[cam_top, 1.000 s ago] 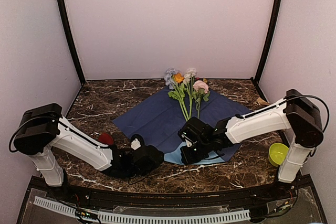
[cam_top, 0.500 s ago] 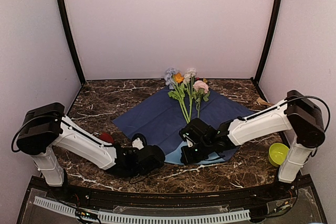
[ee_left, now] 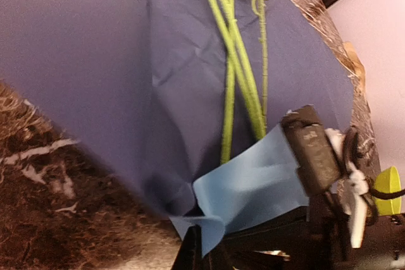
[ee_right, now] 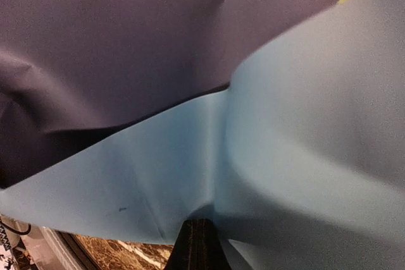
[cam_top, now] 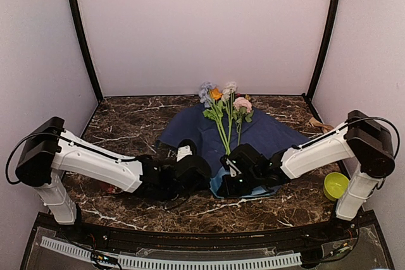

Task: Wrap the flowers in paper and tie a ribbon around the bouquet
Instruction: Pick up the one-fourth-folded wrapping paper from the center of the board, then fold the 1/4-folded wrapping paper at the center of the board.

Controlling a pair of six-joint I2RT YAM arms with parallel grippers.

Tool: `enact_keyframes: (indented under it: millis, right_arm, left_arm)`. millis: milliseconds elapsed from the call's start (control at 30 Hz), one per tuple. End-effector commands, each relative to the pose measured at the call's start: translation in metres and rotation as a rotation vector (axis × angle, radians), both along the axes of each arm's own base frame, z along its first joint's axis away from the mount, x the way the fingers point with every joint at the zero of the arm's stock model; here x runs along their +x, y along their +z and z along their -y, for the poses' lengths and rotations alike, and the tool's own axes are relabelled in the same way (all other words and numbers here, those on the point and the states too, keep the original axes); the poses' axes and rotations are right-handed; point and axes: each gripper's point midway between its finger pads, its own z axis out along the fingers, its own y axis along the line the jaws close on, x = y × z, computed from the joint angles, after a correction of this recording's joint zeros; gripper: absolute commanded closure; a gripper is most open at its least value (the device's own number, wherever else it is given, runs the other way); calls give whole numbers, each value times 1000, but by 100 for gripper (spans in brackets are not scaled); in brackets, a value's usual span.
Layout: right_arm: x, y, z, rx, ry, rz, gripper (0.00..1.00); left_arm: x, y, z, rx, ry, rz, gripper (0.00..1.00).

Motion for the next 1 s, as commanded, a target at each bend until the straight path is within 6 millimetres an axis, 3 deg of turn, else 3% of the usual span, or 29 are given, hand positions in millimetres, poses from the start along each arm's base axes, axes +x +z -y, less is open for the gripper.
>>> enact_keyframes:
  millis: [0,200,367,567,667,867,967]
  right_arm:
    - [2,15,0,78,-30,-11,100]
    - [6,30,4,139,-44,-5,100]
    - [14,47,21,138,-88,35,100]
    - [19,42,47,141,-135,20,100]
    - [26,55,56,178,-158,52,100]
    - [55,89,95,196,-234,148,100]
    - [72,110,103,192,-237,208,87]
  left_arm:
    - [-1,11,17,110,-159,48,100]
    - [-6,17,36,208,-349,106,100]
    - [-4,21,45,294,-429,133,100]
    - [-6,20,66,388,-570,152,100]
    - [-9,12,74,451,-642,145,100]
    - [-24,1,90,470,-778,152,100]
    - [-25,-4,93,481,-800,153,100]
